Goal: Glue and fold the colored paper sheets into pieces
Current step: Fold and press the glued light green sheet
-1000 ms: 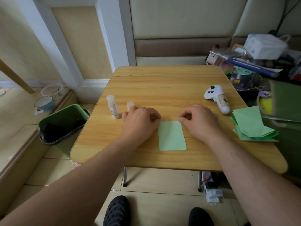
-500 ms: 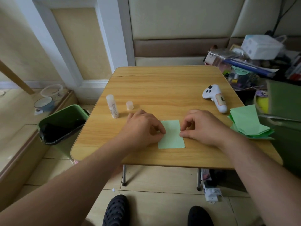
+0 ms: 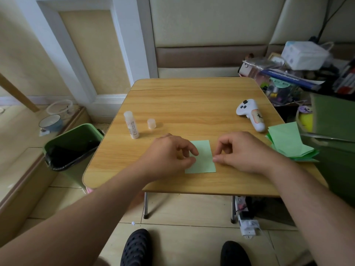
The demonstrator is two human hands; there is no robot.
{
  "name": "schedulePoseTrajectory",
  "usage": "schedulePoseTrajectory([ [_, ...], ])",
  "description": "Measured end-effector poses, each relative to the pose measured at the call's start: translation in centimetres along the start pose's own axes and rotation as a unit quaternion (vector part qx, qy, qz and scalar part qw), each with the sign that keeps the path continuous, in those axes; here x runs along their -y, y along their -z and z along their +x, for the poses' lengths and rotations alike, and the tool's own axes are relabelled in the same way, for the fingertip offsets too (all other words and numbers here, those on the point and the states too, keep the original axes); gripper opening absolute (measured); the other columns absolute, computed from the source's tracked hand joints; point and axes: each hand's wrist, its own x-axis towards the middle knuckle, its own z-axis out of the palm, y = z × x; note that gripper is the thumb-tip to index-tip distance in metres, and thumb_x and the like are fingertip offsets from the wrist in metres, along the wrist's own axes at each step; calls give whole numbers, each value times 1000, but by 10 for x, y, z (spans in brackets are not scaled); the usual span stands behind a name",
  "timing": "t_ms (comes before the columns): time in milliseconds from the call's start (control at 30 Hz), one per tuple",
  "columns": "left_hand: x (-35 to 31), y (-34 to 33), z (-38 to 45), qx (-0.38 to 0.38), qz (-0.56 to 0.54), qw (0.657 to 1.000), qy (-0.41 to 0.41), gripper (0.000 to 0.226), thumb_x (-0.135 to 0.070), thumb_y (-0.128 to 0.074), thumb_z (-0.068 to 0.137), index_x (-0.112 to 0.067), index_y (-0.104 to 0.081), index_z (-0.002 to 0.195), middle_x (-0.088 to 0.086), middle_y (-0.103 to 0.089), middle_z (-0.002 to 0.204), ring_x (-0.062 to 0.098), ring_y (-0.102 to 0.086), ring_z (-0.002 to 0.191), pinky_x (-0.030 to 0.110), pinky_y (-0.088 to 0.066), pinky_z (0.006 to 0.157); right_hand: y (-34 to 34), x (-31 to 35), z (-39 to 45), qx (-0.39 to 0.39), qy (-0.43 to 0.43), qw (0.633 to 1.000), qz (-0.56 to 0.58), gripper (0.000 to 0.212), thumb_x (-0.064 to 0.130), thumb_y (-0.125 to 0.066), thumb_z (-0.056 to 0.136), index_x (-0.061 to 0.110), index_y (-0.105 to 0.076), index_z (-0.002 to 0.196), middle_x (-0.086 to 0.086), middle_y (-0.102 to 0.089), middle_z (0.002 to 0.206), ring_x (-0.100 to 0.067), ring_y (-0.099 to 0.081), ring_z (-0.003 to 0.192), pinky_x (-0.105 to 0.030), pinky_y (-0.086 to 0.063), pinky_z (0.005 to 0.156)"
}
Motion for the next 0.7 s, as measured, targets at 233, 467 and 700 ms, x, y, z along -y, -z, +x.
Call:
schedulePoseTrajectory([
  [233,-8,-14,1,-2,102,995,10,8,-51,-71,81,-46,-68,88,-22,-64,82,10,-53,98,40,-44,93,-17,6,10,6,47,997,-58,21,38,-90,76,32,-70,74,11,-59,81,-7,-56,81,-40,-52,81],
  [467,-13,-19,0,-10,111,994,2,12,-56,-71,80,-46,-68,86,-21,-63,85,8,-49,101,39,-39,94,-5,9,6,69,28,994,-81,24,37,-93,71,33,-70,78,10,-62,87,-7,-57,82,-39,-55,79],
  [700,-26,-30,0,-27,146,989,4,23,-64,-63,82,-43,-69,89,-19,-64,87,9,-48,102,35,-32,87,-2,0,9,35,11,999,-24,17,27,-87,82,32,-71,78,11,-53,69,-1,-48,60,-19,-40,59],
])
